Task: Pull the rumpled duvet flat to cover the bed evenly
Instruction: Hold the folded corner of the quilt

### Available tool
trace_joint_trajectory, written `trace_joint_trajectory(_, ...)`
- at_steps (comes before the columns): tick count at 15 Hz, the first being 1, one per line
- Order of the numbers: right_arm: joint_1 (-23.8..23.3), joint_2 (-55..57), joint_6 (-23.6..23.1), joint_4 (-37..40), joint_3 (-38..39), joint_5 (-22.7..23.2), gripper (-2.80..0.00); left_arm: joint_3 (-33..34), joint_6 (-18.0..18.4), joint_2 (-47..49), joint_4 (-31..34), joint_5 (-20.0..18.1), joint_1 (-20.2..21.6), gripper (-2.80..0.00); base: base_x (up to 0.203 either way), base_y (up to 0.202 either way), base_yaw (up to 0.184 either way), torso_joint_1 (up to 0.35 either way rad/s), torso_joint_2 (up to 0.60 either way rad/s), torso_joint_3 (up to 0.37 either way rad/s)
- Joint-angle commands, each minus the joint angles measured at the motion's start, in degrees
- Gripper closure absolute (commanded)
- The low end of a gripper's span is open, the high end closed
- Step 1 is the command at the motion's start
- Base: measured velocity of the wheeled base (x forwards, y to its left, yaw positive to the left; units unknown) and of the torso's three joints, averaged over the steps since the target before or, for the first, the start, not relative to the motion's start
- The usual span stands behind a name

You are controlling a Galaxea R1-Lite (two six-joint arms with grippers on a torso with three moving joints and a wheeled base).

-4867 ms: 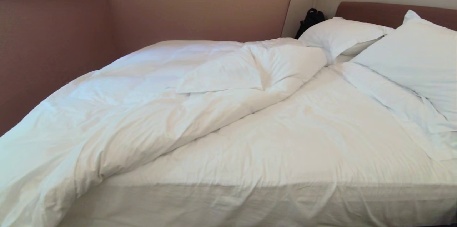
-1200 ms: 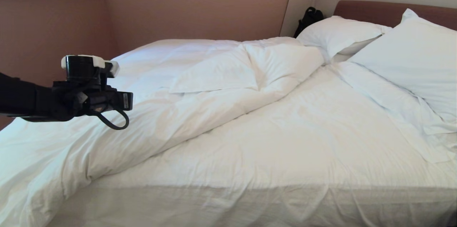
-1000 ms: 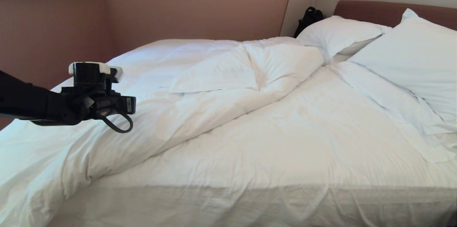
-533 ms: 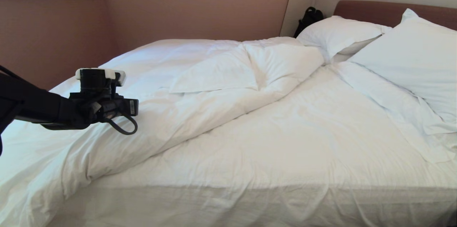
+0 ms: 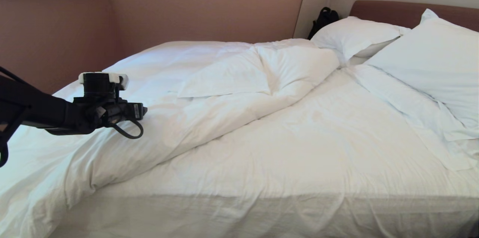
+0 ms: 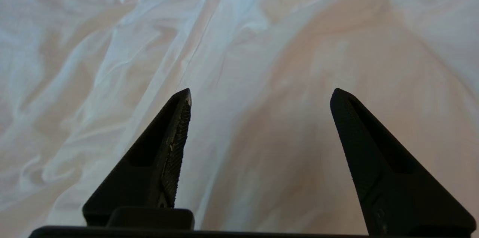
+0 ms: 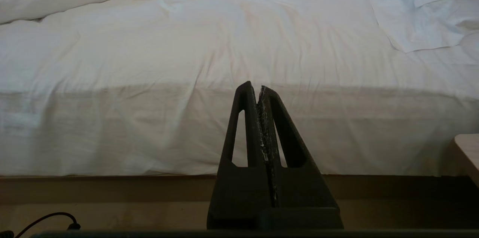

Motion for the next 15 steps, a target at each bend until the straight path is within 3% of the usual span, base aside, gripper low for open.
trace_joint_trajectory(1, 0.0, 0.0, 0.0, 0.0, 0.0, 0.0, 0.0, -2.3, -1.6, 2.3, -0.1, -0.1, 1.7, -2.8, 0.0, 0.0, 0.0, 0.0, 0.0, 0.0)
trace_joint_trajectory(9, 0.0, 0.0, 0.0, 0.0, 0.0, 0.0, 0.0, -5.4, -4.2, 7.3, 0.2, -1.5, 3.1, -2.8, 0.0, 0.0, 0.0, 0.0, 0.0, 0.0)
trace_joint_trajectory(12, 0.0, 0.0, 0.0, 0.0, 0.0, 0.0, 0.0, -5.7, -8.5, 6.6, 2.4, -6.8, 3.1, -2.8, 0.0, 0.0, 0.0, 0.0, 0.0, 0.0)
trace_joint_trajectory(15, 0.0, 0.0, 0.0, 0.0, 0.0, -0.1, 0.0, -5.9, -9.3, 6.3, 4.4, -8.7, 3.0, -2.8, 0.0, 0.0, 0.0, 0.0, 0.0, 0.0)
